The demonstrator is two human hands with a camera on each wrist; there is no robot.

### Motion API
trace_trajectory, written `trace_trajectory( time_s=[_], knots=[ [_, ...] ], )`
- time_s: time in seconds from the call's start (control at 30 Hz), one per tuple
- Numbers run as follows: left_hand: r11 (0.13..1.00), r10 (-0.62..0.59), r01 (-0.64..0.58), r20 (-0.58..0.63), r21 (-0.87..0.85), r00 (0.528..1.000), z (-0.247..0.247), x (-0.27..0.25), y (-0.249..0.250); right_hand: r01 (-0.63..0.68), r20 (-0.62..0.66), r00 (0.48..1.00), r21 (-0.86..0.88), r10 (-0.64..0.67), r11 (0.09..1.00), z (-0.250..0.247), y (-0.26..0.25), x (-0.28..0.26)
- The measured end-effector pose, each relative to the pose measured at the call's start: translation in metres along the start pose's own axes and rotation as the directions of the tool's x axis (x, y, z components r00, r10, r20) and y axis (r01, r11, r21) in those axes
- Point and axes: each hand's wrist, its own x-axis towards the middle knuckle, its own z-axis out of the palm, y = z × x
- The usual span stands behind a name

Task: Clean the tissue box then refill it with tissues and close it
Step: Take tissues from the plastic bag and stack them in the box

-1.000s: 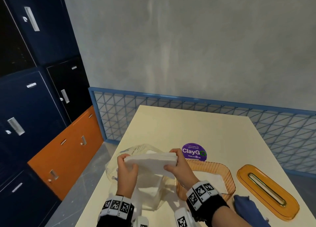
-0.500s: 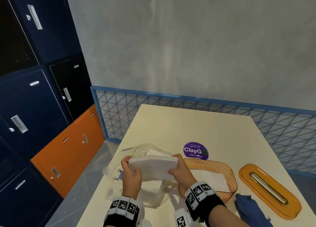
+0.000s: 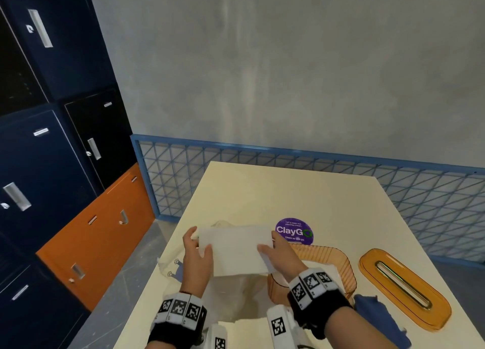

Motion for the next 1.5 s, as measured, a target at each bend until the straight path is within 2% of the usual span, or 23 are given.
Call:
trace_trajectory(
  time_s=[0.1, 0.23, 0.33, 0.43, 0.53, 0.6, 0.7, 0.8, 0.87, 0.93, 1.0, 1.03, 1.07, 1.1, 1.17, 1.27, 1.33, 1.4, 1.43, 1.5],
  knots=[
    [0.992, -0.081, 0.087, 0.067, -0.088, 0.994, 0.014, 0.010, 0.014, 0.001, -0.036, 0.999, -0.009, -0.002, 1.000, -0.024, -0.006, -0.004],
    [0.989, -0.132, 0.141, 0.149, -0.049, 0.980, 0.050, 0.009, 0.024, -0.032, -0.110, 0.994, -0.097, 0.021, 0.995, -0.053, 0.000, -0.013],
    [0.989, -0.148, 0.145, 0.183, 0.027, 0.972, 0.077, 0.001, 0.029, -0.099, -0.198, 0.977, -0.092, 0.079, 0.991, -0.082, 0.005, -0.019],
    [0.978, -0.144, 0.103, 0.229, 0.180, 0.963, 0.103, -0.008, 0.031, -0.188, -0.234, 0.959, -0.099, 0.161, 0.977, -0.109, 0.017, -0.025],
    [0.939, -0.115, 0.010, 0.287, 0.344, 0.951, 0.127, -0.014, 0.023, -0.280, -0.299, 0.933, -0.254, 0.201, 0.926, -0.125, 0.033, -0.027],
    [0.864, -0.084, -0.084, 0.306, 0.497, 0.948, 0.139, -0.014, 0.014, -0.332, -0.296, 0.927, -0.359, 0.231, 0.872, -0.128, 0.041, -0.027],
    [0.613, -0.003, -0.276, 0.351, 0.741, 0.936, 0.149, -0.013, 0.005, -0.357, -0.293, 0.927, -0.489, 0.235, 0.796, -0.125, 0.043, -0.028],
    [0.387, 0.040, -0.400, 0.418, 0.831, 0.907, 0.157, -0.015, -0.001, -0.359, -0.304, 0.928, -0.589, 0.213, 0.724, -0.121, 0.043, -0.024],
    [0.301, 0.073, -0.429, 0.428, 0.852, 0.901, 0.159, -0.014, -0.004, -0.357, -0.316, 0.930, -0.660, 0.186, 0.662, -0.116, 0.044, -0.023],
    [0.310, 0.159, -0.482, 0.455, 0.820, 0.876, 0.161, -0.017, -0.001, -0.306, -0.329, 0.941, -0.735, 0.077, 0.605, -0.108, 0.047, -0.025],
    [0.390, 0.256, -0.607, 0.551, 0.693, 0.794, 0.169, -0.020, -0.006, -0.219, -0.294, 0.953, -0.840, -0.077, 0.496, -0.102, 0.048, -0.029],
    [0.466, 0.206, -0.611, 0.594, 0.639, 0.778, 0.172, -0.022, -0.006, -0.166, -0.229, 0.969, -0.882, -0.093, 0.440, -0.100, 0.050, -0.030],
    [0.509, 0.119, -0.590, 0.628, 0.626, 0.769, 0.175, -0.023, -0.007, -0.124, -0.159, 0.986, -0.906, -0.055, 0.404, -0.100, 0.052, -0.029],
    [0.513, -0.007, -0.562, 0.658, 0.649, 0.753, 0.177, -0.021, -0.008, -0.101, -0.101, 0.995, -0.913, 0.023, 0.394, -0.101, 0.054, -0.027],
    [0.443, -0.220, -0.526, 0.657, 0.726, 0.721, 0.179, -0.015, -0.003, -0.095, -0.010, 0.977, -0.914, 0.214, 0.394, -0.105, 0.053, -0.021],
    [0.344, -0.318, -0.555, 0.650, 0.757, 0.690, 0.182, -0.009, 0.003, -0.080, 0.039, 0.952, -0.927, 0.305, 0.366, -0.109, 0.047, -0.010],
    [0.311, -0.335, -0.575, 0.653, 0.757, 0.679, 0.181, -0.010, 0.005, -0.078, 0.033, 0.945, -0.944, 0.326, 0.322, -0.109, 0.044, -0.008],
    [0.332, -0.290, -0.591, 0.676, 0.735, 0.678, 0.179, -0.013, 0.002, -0.064, 0.038, 0.946, -0.952, 0.321, 0.300, -0.108, 0.046, -0.007],
    [0.366, -0.234, -0.586, 0.682, 0.722, 0.693, 0.177, -0.015, 0.001, -0.060, 0.036, 0.954, -0.950, 0.297, 0.305, -0.108, 0.048, -0.008],
    [0.520, -0.045, -0.525, 0.636, 0.673, 0.770, 0.168, -0.014, -0.001, -0.062, 0.010, 0.980, -0.934, 0.200, 0.351, -0.111, 0.053, -0.009]
  ],
)
